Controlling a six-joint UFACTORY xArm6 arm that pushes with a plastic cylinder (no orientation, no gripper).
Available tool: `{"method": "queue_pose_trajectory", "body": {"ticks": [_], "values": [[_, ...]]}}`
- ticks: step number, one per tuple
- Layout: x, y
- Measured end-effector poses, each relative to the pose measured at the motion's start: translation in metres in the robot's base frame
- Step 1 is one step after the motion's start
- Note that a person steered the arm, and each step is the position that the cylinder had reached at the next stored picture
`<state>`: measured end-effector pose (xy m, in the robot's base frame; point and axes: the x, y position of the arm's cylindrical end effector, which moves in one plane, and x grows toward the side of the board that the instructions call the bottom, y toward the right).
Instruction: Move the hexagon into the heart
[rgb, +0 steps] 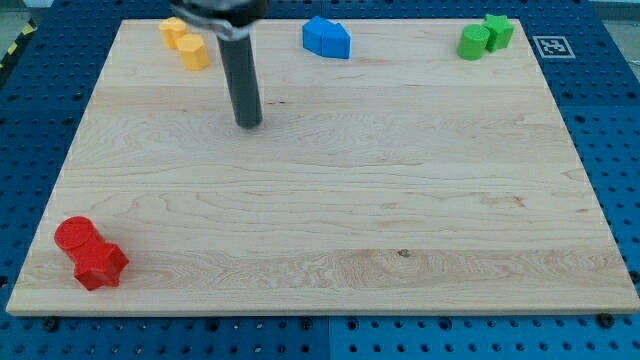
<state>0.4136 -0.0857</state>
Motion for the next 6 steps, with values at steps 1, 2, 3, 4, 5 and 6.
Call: {"method": "queue_pose_trajectory", "body": {"ticks": [1, 2, 3, 4, 5, 6], "values": [[0.009, 0.000], [-0.010, -0.019], [-0.059, -0.052], [-0.107, -0.071], [-0.112, -0.072], [-0.118, -0.073]]}}
